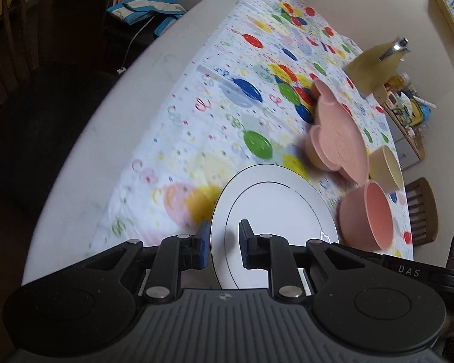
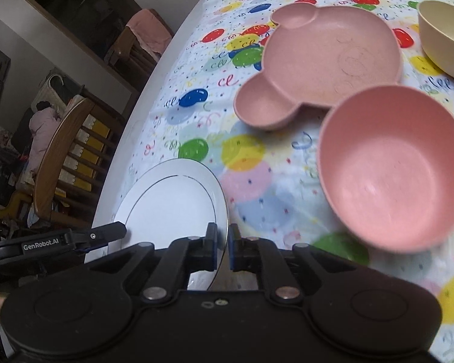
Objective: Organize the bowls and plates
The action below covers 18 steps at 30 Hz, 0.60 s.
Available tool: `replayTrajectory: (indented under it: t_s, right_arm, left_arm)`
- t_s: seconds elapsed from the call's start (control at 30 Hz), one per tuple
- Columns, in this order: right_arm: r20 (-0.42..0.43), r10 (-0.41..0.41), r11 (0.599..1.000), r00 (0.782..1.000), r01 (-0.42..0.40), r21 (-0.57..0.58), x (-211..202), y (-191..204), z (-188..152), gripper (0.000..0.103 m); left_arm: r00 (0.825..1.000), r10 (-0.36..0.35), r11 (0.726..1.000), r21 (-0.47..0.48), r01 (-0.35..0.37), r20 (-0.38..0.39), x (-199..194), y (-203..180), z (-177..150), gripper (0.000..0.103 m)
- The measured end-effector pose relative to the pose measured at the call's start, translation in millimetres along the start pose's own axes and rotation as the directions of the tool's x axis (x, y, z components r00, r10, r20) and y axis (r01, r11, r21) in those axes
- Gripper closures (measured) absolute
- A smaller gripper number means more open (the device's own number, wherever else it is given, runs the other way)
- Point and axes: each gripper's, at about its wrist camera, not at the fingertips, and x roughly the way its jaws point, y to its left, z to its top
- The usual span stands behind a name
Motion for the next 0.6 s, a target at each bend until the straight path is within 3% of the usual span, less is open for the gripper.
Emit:
replayTrajectory:
  t_s: [0.33,0.6]
  right_arm:
    - [0.023,-0.001,1.000,1.000,0.001,0.018,-57,-12,-55,0.097]
    - [0.078,-0.035,0.998,0.996,0.031,0.052,-109,-25,-102,0.097]
  left_arm:
    - [0.997,-0.067,0.993,0.094,0.070,-0.036,-37,-35,-57,0.084]
    - [0.989,-0.117,0.970,0.203,0.134,-0.096,-52,-74,-97,0.084]
